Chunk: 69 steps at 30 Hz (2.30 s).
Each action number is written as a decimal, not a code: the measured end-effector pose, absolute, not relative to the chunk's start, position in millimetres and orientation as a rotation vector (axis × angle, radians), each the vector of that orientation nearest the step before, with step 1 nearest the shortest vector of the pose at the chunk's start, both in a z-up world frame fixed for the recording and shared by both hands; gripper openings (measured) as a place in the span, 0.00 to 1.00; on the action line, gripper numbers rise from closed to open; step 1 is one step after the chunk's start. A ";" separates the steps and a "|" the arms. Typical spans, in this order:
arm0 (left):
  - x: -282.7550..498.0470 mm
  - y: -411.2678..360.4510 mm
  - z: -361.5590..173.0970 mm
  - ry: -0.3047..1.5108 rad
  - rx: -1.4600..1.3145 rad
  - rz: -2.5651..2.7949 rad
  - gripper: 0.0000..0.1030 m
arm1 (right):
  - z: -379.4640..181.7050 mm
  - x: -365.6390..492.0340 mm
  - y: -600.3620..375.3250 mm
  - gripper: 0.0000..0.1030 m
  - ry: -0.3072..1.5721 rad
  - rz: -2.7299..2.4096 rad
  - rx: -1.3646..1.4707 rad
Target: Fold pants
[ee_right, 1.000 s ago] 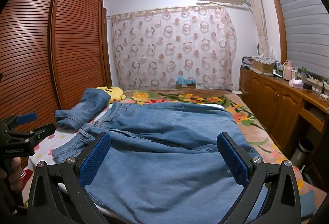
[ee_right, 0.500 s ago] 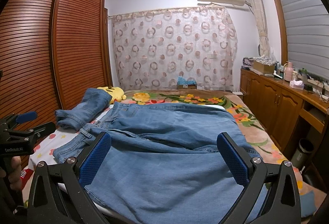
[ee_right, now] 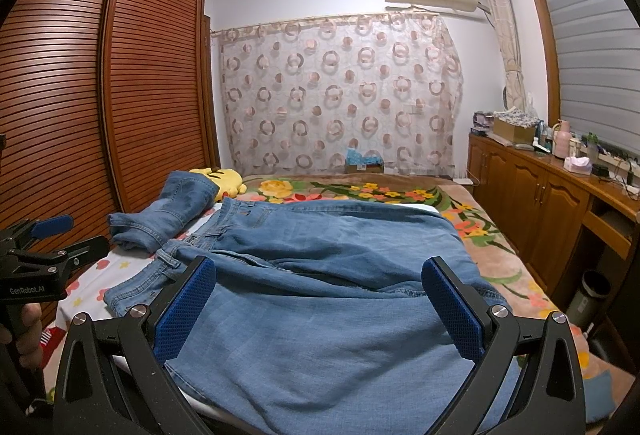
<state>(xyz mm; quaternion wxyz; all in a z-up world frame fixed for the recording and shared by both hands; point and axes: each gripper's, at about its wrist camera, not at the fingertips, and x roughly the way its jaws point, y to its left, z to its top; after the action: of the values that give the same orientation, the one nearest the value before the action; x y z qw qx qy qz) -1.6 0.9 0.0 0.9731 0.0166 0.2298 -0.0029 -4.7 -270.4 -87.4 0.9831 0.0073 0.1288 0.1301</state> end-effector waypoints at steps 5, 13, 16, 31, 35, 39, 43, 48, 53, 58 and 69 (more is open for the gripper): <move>-2.0 1.1 0.0 0.464 0.034 -0.006 1.00 | -88.8 -4.0 -271.0 1.00 0.258 0.262 0.013; -1.7 0.8 -0.1 0.462 0.034 -0.005 1.00 | -88.5 -4.3 -270.9 1.00 0.257 0.261 0.012; -1.9 0.9 0.0 0.462 0.034 -0.006 1.00 | -88.3 -2.6 -271.6 1.00 0.255 0.262 0.013; -3.7 -0.3 3.5 0.461 0.032 -0.003 1.00 | -89.0 -0.5 -269.9 1.00 0.254 0.264 0.010; -4.4 -0.6 4.1 0.462 0.035 -0.002 1.00 | -88.8 -2.5 -268.6 1.00 0.254 0.266 0.008; -3.7 -0.4 3.3 0.461 0.034 -0.003 1.00 | -88.8 -3.1 -268.2 1.00 0.255 0.266 0.008; -3.7 -0.4 3.2 0.461 0.033 -0.003 1.00 | -88.1 -4.0 -268.4 1.00 0.257 0.267 0.008; -4.2 3.0 5.8 0.463 0.028 0.022 1.00 | -90.5 -1.2 -269.8 1.00 0.270 0.269 0.008; -4.3 -3.7 9.0 0.480 0.039 0.037 1.00 | -92.1 4.0 -270.9 1.00 0.288 0.270 0.007; 7.9 8.1 -9.4 0.522 0.031 0.021 1.00 | -94.9 10.0 -275.8 1.00 0.315 0.275 0.010; 22.8 28.9 -34.4 0.591 -0.008 -0.033 1.00 | -95.1 23.6 -280.2 0.99 0.385 0.271 -0.015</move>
<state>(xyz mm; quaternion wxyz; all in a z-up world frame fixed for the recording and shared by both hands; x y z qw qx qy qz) 22.8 28.9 -34.4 0.9565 -0.0037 0.2912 -0.0163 23.6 -280.2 -95.1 0.9724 -0.0072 0.1908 0.1344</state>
